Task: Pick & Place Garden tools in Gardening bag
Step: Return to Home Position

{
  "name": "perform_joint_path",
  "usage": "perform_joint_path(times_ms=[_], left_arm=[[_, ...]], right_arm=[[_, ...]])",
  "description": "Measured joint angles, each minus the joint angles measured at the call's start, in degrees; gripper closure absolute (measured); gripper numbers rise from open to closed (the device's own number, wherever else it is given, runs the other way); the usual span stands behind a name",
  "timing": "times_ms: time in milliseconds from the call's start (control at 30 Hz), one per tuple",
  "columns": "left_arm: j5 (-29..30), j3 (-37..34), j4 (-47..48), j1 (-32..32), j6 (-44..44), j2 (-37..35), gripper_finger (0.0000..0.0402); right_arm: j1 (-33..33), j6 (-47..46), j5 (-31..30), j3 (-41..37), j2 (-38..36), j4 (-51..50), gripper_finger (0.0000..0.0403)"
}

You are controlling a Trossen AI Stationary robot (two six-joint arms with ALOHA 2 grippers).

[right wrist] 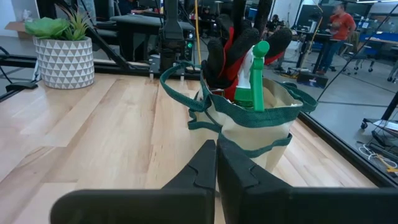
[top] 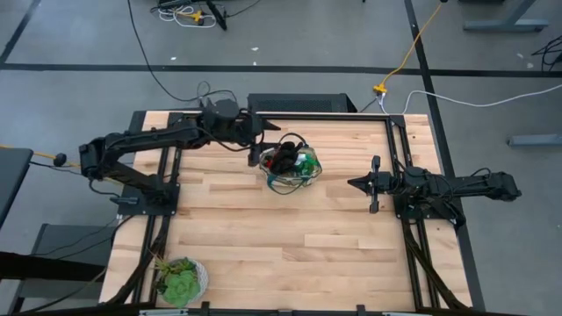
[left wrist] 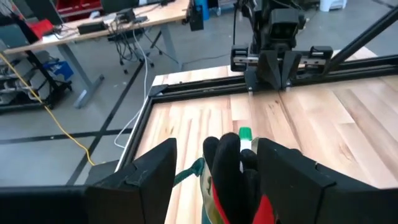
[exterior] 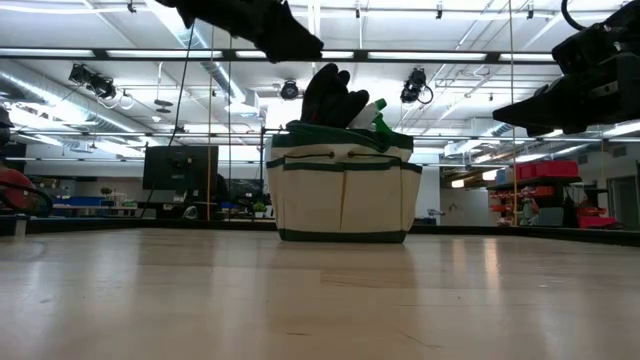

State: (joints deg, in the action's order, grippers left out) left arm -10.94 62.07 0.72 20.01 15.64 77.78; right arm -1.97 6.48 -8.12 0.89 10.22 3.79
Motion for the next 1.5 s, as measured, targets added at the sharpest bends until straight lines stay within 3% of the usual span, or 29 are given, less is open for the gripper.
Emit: perform_joint_path(times_ms=[267,433,733,1200,1367,1500], left_arm=[[0.9,7.6,11.7,0.0,0.0,0.0,0.017],[0.9,8.7,14.2,0.1,0.0,0.0,0.017],[3.8,8.7,15.9,0.1,-1.5,0.0,0.017],[1.6,8.7,20.3,0.0,-3.0,0.2,0.017],[-1.8,8.7,17.8,0.0,-3.1,-1.2,0.017],[1.3,8.7,17.9,0.1,-2.8,-3.3,0.0182]], right_arm=[[0.0,0.0,0.0,0.0,0.0,0.0,0.0387],[0.0,0.0,0.0,0.0,0.0,0.0,0.0387],[0.0,0.0,0.0,0.0,0.0,0.0,0.0387],[0.0,0.0,0.0,0.0,0.0,0.0,0.0387],[0.0,0.0,0.0,0.0,0.0,0.0,0.0387],[0.0,0.0,0.0,0.0,0.0,0.0,0.0387]])
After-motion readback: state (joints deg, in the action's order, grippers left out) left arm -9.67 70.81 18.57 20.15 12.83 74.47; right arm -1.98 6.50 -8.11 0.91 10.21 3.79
